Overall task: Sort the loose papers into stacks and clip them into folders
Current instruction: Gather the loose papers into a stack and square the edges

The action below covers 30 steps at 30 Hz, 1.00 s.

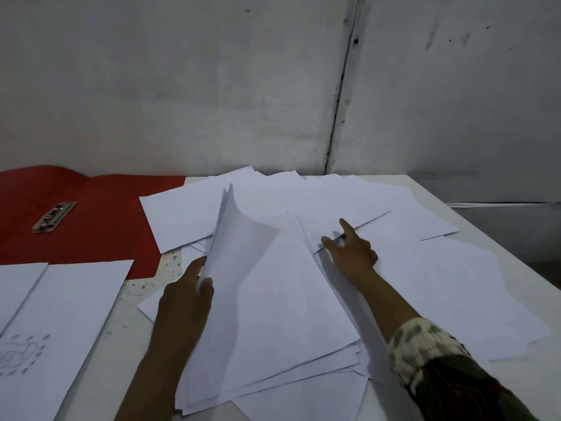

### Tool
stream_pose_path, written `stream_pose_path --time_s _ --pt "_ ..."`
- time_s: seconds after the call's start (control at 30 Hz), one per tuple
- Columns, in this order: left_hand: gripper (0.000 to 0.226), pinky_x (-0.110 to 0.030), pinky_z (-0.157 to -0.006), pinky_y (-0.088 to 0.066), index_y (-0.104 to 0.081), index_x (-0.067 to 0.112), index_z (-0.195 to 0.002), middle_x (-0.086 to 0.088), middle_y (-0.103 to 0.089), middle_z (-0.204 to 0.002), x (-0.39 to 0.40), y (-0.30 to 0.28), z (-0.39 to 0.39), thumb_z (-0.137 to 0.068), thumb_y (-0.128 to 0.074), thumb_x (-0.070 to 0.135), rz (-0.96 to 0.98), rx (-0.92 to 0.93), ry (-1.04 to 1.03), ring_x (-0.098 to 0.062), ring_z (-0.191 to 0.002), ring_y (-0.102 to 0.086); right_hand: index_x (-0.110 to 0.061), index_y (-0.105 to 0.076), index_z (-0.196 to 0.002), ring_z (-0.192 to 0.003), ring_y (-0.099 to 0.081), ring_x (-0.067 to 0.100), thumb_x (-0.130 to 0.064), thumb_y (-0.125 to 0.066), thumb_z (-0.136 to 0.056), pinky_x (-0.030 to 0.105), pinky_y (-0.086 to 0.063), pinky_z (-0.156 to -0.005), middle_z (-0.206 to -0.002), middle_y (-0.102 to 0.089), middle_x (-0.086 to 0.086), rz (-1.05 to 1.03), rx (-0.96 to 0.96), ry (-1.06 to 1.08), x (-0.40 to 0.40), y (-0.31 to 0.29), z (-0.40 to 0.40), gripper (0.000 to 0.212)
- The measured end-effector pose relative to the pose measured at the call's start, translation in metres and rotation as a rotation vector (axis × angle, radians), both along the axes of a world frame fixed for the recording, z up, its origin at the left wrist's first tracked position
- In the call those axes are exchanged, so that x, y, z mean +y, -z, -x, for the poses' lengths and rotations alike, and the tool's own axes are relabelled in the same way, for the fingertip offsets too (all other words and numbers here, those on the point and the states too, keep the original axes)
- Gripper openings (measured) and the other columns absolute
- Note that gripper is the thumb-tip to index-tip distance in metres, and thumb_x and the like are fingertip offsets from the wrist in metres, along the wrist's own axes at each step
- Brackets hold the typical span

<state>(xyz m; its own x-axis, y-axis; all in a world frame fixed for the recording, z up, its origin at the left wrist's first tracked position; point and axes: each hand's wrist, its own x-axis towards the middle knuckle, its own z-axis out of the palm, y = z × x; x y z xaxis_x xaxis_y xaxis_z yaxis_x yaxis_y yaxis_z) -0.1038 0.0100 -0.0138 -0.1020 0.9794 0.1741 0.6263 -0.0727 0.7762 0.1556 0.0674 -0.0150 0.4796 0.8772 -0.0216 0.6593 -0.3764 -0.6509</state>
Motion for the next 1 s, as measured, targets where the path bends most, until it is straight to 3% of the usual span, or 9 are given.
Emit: stream_pose_path --time_s 0.2,0.3,0.37,0.5,0.63,0.7,0.8,0.9,1.0 --pt "0.041 -0.04 -0.083 -0.046 -0.049 0.006 -0.131 -0.021 -0.064 -0.114 0.0 0.001 -0.001 -0.093 -0.051 0.02 -0.026 -0.045 -0.001 -0.032 -0.094 -0.061 -0.021 -0.047 -0.137 -0.102 -0.055 0.017 -0.027 -0.051 -0.093 0.027 -0.036 -0.092 -0.109 -0.061 0.005 -0.111 0.296 -0.061 0.011 -0.002 0.002 0.044" --pt "0.04 -0.041 -0.085 -0.046 -0.048 0.004 -0.131 -0.021 -0.062 -0.116 0.001 0.001 0.001 -0.092 -0.049 0.013 -0.018 -0.062 -0.037 -0.034 -0.098 -0.059 -0.006 -0.055 -0.129 -0.11 -0.057 0.019 -0.015 -0.062 -0.088 0.03 -0.045 -0.096 -0.124 -0.06 0.008 -0.379 0.623 0.18 0.008 -0.006 -0.003 0.043" --pt "0.039 -0.04 -0.083 -0.046 -0.047 0.003 -0.131 -0.022 -0.062 -0.116 0.003 0.0 0.006 -0.092 -0.049 0.011 -0.013 -0.074 -0.076 -0.033 -0.095 -0.058 -0.003 -0.06 -0.123 -0.116 -0.057 0.024 -0.013 -0.069 -0.082 0.037 -0.046 -0.102 -0.131 -0.058 0.008 -0.476 0.661 0.378 0.003 -0.004 -0.012 0.043" --pt "0.04 -0.045 -0.086 -0.046 -0.046 0.005 -0.132 -0.023 -0.062 -0.115 0.005 -0.002 0.013 -0.092 -0.048 0.009 -0.02 -0.082 -0.139 -0.037 -0.097 -0.059 -0.005 -0.058 -0.125 -0.097 -0.06 0.022 0.0 -0.064 -0.081 0.029 -0.048 -0.09 -0.129 -0.058 0.01 -0.527 0.754 0.566 -0.01 0.004 -0.032 0.045" --pt "0.04 -0.043 -0.085 -0.046 -0.047 0.004 -0.132 -0.023 -0.062 -0.114 0.005 -0.002 0.015 -0.092 -0.047 0.006 -0.004 -0.087 -0.136 -0.038 -0.099 -0.059 0.005 -0.05 -0.13 -0.073 -0.058 0.02 0.014 -0.052 -0.084 0.032 -0.053 -0.082 -0.104 -0.06 0.011 -0.654 1.191 0.579 -0.026 -0.005 -0.035 0.047" --pt "0.039 -0.043 -0.085 -0.046 -0.047 0.005 -0.131 -0.023 -0.062 -0.114 0.006 0.001 0.017 -0.092 -0.048 0.006 0.01 -0.098 -0.125 -0.037 -0.097 -0.059 0.008 -0.045 -0.132 -0.078 -0.058 0.024 0.014 -0.046 -0.088 0.029 -0.052 -0.074 -0.111 -0.057 0.016 -0.631 1.295 0.495 -0.037 -0.009 -0.03 0.045" --pt "0.038 -0.042 -0.086 -0.045 -0.048 0.006 -0.131 -0.022 -0.061 -0.116 0.006 0.002 0.015 -0.093 -0.047 0.009 0.019 -0.135 -0.105 -0.035 -0.099 -0.058 -0.001 -0.042 -0.138 -0.089 -0.059 0.025 0.011 -0.05 -0.088 0.021 -0.055 -0.065 -0.127 -0.05 0.016 -0.452 1.184 0.296 -0.048 -0.007 -0.024 0.051" --pt "0.041 -0.041 -0.094 -0.04 -0.042 0.005 -0.135 -0.02 -0.054 -0.129 0.004 -0.002 0.01 -0.095 -0.044 0.012 0.012 -0.168 -0.078 -0.037 -0.115 -0.051 -0.014 -0.024 -0.148 -0.118 -0.051 0.025 0.002 -0.058 -0.087 0.033 -0.046 -0.095 -0.145 -0.039 0.012 -0.247 0.923 0.106 -0.05 -0.001 -0.025 0.072" --pt "0.049 -0.037 -0.106 -0.03 -0.027 0.009 -0.144 -0.014 -0.039 -0.145 0.004 -0.004 0.008 -0.097 -0.039 0.014 0.013 -0.227 -0.067 -0.032 -0.132 -0.038 -0.011 -0.034 -0.144 -0.099 -0.055 0.021 -0.005 -0.058 -0.09 0.036 -0.044 -0.092 -0.119 -0.06 0.016 -0.139 0.724 -0.046 -0.054 -0.001 -0.023 0.059"
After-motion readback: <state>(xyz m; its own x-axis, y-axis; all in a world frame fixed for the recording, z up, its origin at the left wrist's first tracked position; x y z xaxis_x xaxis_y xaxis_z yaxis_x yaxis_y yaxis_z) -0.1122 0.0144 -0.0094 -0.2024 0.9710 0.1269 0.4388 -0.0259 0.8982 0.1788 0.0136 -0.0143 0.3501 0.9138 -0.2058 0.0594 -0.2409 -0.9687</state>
